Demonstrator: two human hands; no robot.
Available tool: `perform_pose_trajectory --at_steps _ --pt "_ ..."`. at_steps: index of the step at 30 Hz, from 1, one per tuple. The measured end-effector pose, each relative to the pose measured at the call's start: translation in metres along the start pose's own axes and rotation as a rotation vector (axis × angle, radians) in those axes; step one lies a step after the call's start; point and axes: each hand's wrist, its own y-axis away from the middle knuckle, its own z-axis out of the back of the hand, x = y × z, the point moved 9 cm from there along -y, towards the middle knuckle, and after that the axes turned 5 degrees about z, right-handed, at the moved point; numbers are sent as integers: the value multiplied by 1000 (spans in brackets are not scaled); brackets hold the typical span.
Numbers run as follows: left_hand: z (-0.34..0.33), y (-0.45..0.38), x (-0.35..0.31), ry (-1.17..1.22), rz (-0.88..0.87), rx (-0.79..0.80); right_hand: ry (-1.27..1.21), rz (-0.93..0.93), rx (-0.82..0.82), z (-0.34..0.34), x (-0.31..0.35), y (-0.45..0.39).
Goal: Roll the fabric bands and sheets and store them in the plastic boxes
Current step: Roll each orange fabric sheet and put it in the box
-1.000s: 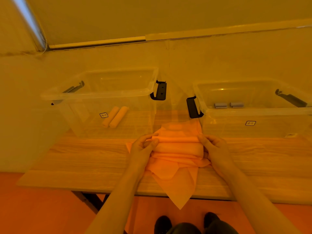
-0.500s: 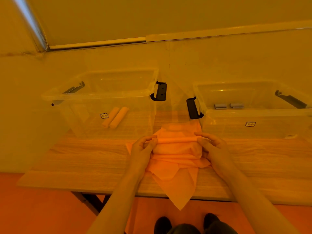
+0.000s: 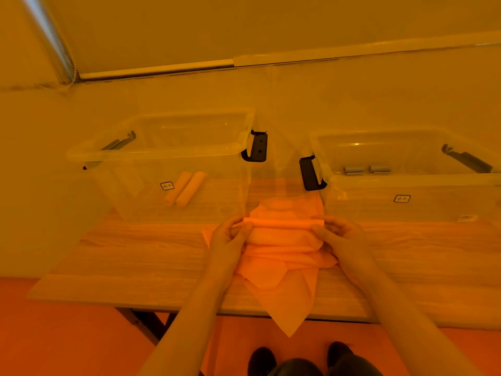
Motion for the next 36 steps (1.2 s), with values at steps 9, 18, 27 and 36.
perform_pose_trajectory --at_steps 9,18,27,36 --pt "2 -1 4 18 36 -14 7 33 12 2 3 0" --pt "0 2 -2 55 10 16 4 -28 24 0 -4 -3" --pt "1 -1 1 55 11 -11 2 10 21 -2 6 1" --pt "-7 -12 -27 -211 -124 51 -10 -8 -51 2 17 -2"
